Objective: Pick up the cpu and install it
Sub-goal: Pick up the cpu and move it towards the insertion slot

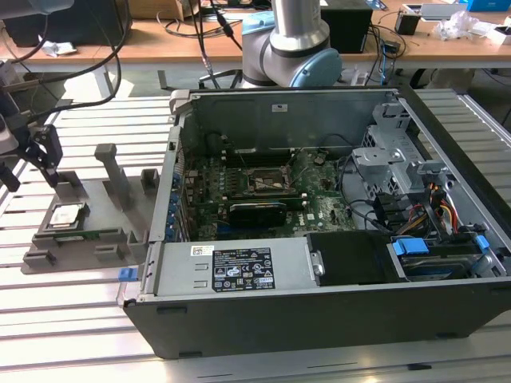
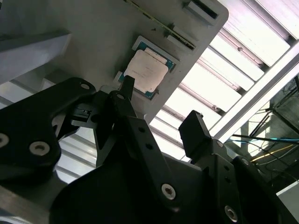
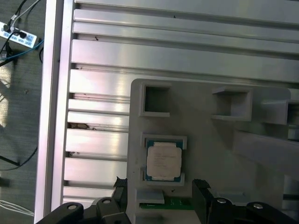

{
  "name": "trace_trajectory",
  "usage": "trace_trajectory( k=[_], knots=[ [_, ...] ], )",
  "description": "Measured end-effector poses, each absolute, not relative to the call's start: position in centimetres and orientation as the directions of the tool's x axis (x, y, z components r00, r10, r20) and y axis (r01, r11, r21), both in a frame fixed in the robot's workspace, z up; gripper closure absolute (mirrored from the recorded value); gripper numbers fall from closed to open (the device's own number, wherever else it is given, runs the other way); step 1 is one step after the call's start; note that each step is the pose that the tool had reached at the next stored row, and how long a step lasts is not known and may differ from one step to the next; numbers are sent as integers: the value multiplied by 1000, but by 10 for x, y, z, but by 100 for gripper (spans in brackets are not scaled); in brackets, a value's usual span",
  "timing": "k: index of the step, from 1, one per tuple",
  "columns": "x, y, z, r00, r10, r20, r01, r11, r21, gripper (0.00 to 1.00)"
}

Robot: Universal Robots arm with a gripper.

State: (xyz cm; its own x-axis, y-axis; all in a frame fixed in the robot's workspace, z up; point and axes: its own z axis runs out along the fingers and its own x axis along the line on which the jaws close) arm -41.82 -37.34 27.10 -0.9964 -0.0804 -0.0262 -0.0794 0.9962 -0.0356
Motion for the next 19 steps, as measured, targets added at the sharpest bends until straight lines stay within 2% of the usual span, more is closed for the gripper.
trace_trajectory(
  k=[19],
  knots=[
    [-409, -373, 254, -996, -81, -26, -80, 996, -41, 34]
  ],
)
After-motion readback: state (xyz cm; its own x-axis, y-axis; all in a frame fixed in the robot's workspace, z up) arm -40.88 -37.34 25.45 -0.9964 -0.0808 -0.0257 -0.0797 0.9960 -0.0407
